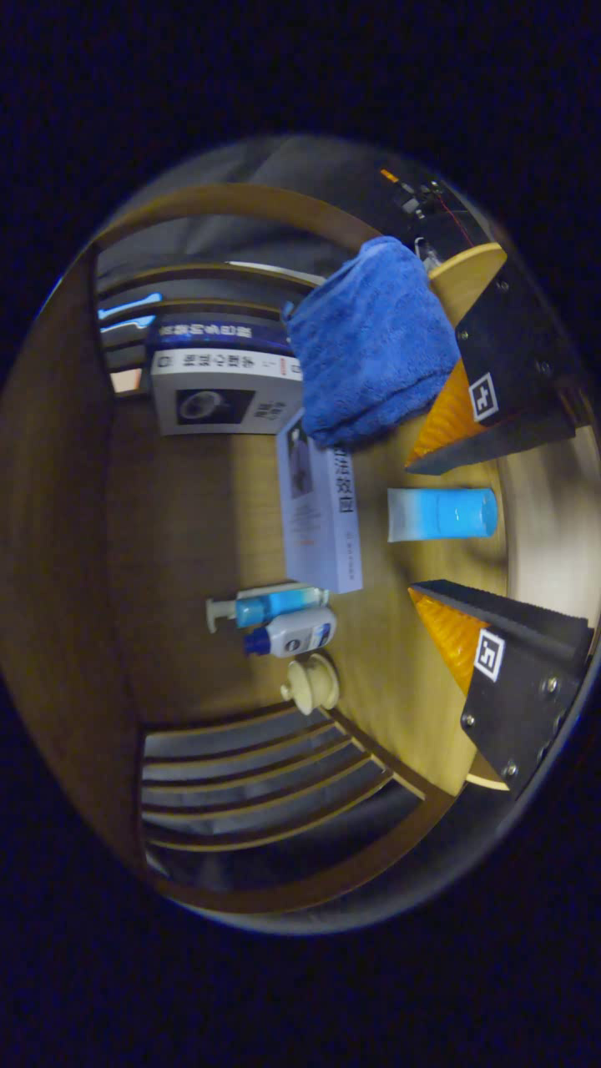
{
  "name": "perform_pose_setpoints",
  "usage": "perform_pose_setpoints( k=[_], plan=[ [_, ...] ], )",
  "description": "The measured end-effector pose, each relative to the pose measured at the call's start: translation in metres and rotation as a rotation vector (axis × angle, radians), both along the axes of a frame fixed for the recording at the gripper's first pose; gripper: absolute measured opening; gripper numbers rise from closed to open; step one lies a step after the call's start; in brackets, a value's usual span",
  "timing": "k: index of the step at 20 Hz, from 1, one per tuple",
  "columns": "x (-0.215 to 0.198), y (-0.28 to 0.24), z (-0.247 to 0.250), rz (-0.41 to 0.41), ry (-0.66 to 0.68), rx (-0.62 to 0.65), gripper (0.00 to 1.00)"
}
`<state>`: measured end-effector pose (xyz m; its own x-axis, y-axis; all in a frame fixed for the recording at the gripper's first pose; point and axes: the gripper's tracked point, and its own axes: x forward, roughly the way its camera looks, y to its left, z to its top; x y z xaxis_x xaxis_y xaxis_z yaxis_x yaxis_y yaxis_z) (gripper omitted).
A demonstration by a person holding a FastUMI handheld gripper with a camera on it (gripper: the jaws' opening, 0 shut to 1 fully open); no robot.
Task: Pull open the drawer, take out the items inside it, and place them on the countertop above the cabinet.
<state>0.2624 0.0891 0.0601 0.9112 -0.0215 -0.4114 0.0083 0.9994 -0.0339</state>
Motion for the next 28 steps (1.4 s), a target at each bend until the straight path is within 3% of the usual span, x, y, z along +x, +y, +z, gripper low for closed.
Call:
perform_pose_setpoints(
  k=[7, 15, 25, 28],
  plan=[
    [-0.043, -0.004, 0.038, 0.068, -0.250, -0.013, 0.75],
    [-0.063, -0.013, 0.022, 0.086, -0.301, 0.024, 0.75],
    [-0.073, -0.025, 0.035, 0.084, -0.395, 0.066, 0.76],
    [-0.074, -0.033, 0.041, 0.059, -0.434, 0.062, 0.83]
  ],
)
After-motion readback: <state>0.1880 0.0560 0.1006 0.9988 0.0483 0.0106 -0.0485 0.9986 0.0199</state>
